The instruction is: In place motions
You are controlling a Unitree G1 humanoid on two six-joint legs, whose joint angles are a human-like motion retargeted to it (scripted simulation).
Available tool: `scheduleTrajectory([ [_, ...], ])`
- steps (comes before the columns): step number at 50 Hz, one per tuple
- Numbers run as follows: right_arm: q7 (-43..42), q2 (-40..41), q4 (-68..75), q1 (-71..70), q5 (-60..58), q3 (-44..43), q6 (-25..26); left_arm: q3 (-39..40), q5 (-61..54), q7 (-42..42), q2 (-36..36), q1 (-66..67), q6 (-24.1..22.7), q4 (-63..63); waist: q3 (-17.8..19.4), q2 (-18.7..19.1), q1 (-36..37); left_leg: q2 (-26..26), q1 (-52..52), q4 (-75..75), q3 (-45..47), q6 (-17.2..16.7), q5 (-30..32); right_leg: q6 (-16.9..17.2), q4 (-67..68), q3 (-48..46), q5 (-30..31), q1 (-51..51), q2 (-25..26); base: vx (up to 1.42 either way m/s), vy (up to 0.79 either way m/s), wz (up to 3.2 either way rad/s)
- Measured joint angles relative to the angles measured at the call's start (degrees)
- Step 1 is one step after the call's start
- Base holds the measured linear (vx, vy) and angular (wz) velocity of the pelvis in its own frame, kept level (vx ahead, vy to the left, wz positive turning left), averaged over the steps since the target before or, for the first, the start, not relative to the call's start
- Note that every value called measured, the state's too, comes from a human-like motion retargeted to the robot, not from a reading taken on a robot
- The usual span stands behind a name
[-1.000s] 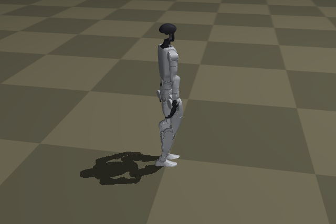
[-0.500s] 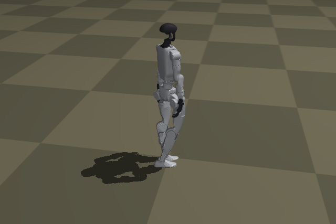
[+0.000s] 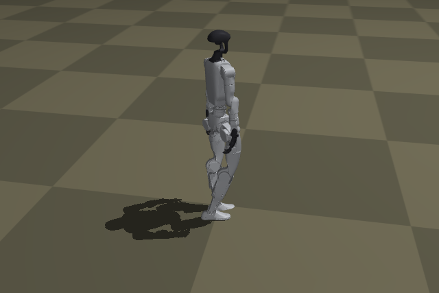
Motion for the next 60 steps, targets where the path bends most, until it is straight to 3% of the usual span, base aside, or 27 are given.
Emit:
scheduleTrajectory([
  [19, -0.12, 0.23, 0.01, 0.1, -0.49, 0.31, -0.03, 0.3, 0.15, 0.05, 0.07, 0.15, 0.05, -0.07, -0.29, -0.31, 2.17, 0.58, -0.19, 0.18, 3.48, 0.05, -0.56, -0.05, 0.25, 3.67, -0.12, -0.41, 0.32, 0.01, -0.01, -0.15],
  [60, 0.12, 0.24, 0.11, -0.19, -0.56, 0.45, 0.06, -0.78, 0.42, 0.28, -0.09, 0.47, 0.07, 0.13, -0.73, -0.62, 0.54, 1.66, -0.37, 0.98, 1.71, -1.74, -1.22, 0.66, 0.63, 2.2, 0.14, -0.4, -1.21, 0.0, 0.0, 0.02],
])
